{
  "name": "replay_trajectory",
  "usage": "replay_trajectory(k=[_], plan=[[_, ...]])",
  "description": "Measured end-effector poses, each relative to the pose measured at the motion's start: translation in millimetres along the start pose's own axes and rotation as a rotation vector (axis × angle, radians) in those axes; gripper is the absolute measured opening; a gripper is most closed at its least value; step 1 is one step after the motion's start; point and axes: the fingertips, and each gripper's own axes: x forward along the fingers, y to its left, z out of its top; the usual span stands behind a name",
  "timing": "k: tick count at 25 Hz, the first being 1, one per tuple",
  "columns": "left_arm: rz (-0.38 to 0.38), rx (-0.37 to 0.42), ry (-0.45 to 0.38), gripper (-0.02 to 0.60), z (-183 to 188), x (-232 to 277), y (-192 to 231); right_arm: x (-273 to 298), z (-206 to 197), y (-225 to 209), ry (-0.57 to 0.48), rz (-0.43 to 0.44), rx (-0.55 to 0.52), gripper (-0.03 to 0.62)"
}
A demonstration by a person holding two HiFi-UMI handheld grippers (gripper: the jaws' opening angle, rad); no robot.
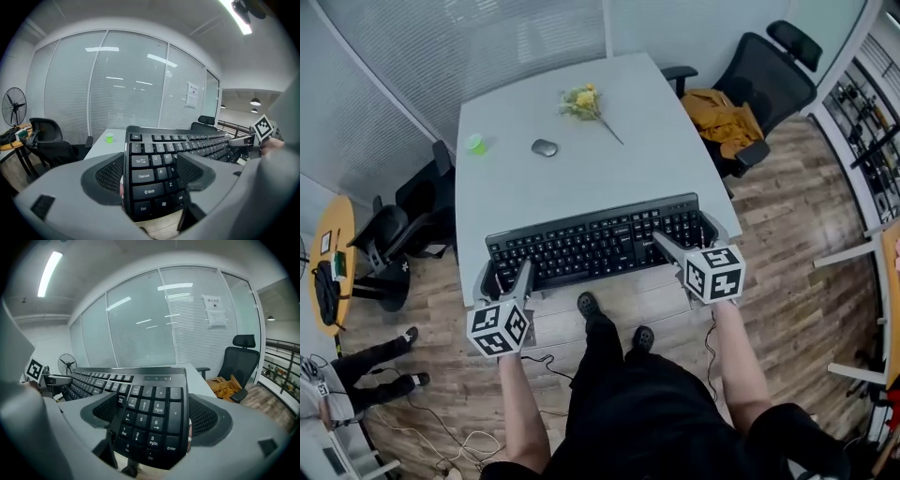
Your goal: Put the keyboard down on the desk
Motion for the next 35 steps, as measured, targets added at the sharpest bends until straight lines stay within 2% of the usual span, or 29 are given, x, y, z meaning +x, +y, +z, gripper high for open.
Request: replay_trajectory(k=[8,16,22,29,35], plan=[[-0.007,-0.019,-0.027,0.339,45.7,57.9,61.1,75.7,61.5,17.5,-0.011,-0.008,-0.028,0.474],[-0.013,-0.032,-0.015,0.339,59.5,93.4,112.4,130.1,83.7,40.0,0.002,-0.016,-0.032,0.474],[-0.040,-0.052,0.043,0.339,45.4,124.5,145.2,166.6,72.9,52.2,0.056,-0.042,-0.013,0.474],[-0.063,-0.074,0.128,0.339,17.4,156.5,141.4,186.3,44.3,32.9,0.148,-0.060,0.025,0.474],[-0.040,-0.102,0.196,0.339,-5.5,184.7,140.4,218.9,26.2,12.9,0.217,-0.039,0.035,0.476]])
